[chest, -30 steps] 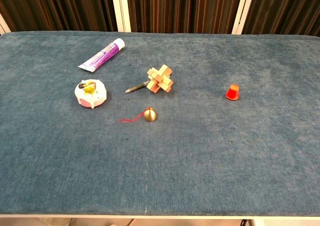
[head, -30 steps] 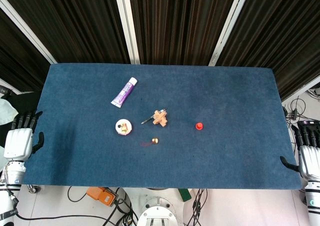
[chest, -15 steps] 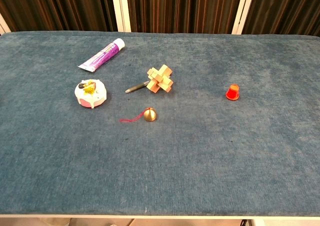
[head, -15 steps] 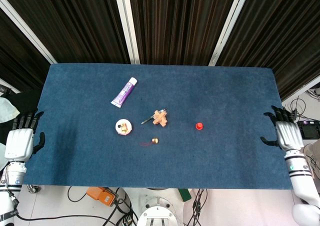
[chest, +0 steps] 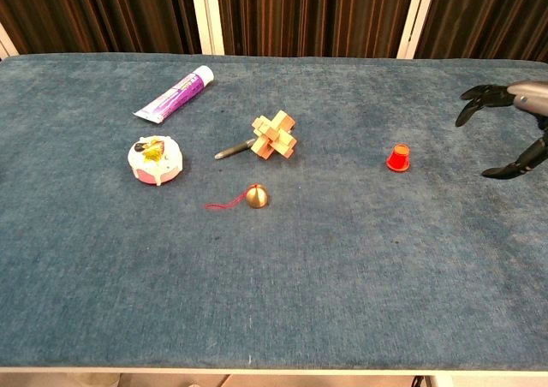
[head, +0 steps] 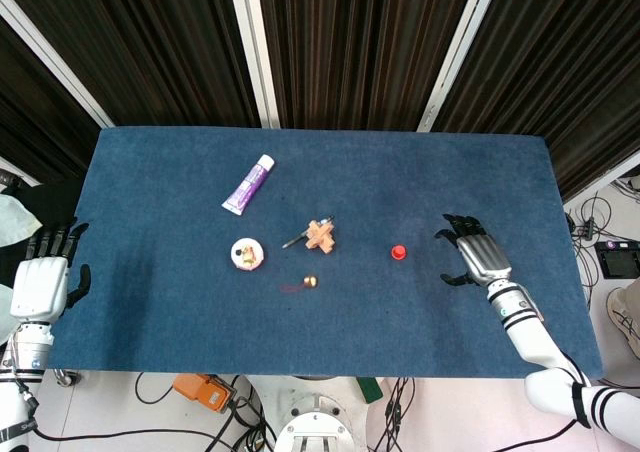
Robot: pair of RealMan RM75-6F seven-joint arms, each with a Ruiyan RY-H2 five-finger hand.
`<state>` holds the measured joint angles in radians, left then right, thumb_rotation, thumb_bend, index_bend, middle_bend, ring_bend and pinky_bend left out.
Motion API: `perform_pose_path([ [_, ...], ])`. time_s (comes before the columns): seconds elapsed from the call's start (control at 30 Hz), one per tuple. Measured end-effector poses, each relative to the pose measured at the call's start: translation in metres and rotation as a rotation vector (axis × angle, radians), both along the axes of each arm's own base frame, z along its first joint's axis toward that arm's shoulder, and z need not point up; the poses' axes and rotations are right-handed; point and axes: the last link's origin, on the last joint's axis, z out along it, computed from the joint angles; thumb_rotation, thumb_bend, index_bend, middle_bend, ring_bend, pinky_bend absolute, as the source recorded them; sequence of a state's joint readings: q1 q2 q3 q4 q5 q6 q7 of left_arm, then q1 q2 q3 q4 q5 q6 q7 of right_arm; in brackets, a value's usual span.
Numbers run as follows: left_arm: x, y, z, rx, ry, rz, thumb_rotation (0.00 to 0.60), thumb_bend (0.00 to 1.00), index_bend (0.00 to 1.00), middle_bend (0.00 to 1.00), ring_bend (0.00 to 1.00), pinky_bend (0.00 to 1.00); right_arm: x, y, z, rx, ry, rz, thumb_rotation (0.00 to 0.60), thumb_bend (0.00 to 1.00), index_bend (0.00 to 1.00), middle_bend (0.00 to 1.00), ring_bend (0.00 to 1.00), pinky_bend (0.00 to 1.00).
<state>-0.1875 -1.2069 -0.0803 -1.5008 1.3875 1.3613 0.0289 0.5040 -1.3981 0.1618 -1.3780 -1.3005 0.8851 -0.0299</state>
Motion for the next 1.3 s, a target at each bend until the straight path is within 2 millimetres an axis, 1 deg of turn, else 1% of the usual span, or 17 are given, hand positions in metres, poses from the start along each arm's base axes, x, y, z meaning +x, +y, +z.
perform_pose_path([
  [0.2, 0.000, 0.000, 0.000, 0.000, 0.001, 0.001, 0.600, 0.54, 0.11, 0.05, 0.05, 0.04, 0.006, -0.009, -0.015, 0.011, 0.017, 0.014, 0.600, 0.43, 0.37, 0.10, 0.10, 0.06],
  [0.4, -0.001, 0.001, 0.001, 0.001, 0.001, 0.004, 0.600, 0.54, 0.11, 0.05, 0.05, 0.04, 0.015, -0.026, -0.031, 0.021, 0.012, 0.010, 0.600, 0.45, 0.39, 0.10, 0.10, 0.06],
  [0.57, -0.001, 0.002, -0.001, -0.006, 0.004, 0.001, 0.600, 0.54, 0.11, 0.05, 0.05, 0.04, 0.028, -0.037, -0.045, 0.041, -0.015, 0.015, 0.600, 0.45, 0.40, 0.10, 0.10, 0.06],
  [0.83, -0.001, 0.003, -0.001, -0.005, 0.002, 0.002, 0.600, 0.54, 0.11, 0.05, 0.05, 0.04, 0.041, -0.040, -0.060, 0.076, -0.020, 0.037, 0.600, 0.45, 0.40, 0.10, 0.10, 0.06],
  [1.0, -0.001, 0.003, -0.001, -0.008, 0.002, 0.003, 0.600, 0.54, 0.11, 0.05, 0.05, 0.04, 0.041, -0.041, -0.065, 0.087, -0.009, 0.034, 0.600, 0.45, 0.42, 0.10, 0.10, 0.06],
  [1.13, -0.001, 0.003, -0.001, -0.008, 0.003, 0.003, 0.600, 0.54, 0.11, 0.05, 0.05, 0.04, 0.042, -0.042, -0.067, 0.090, -0.009, 0.031, 0.600, 0.45, 0.45, 0.10, 0.10, 0.06],
  [1.3, -0.002, 0.003, 0.000, -0.005, 0.003, 0.006, 0.600, 0.54, 0.11, 0.05, 0.05, 0.04, 0.044, -0.044, -0.070, 0.096, -0.007, 0.037, 0.600, 0.45, 0.46, 0.10, 0.10, 0.06],
])
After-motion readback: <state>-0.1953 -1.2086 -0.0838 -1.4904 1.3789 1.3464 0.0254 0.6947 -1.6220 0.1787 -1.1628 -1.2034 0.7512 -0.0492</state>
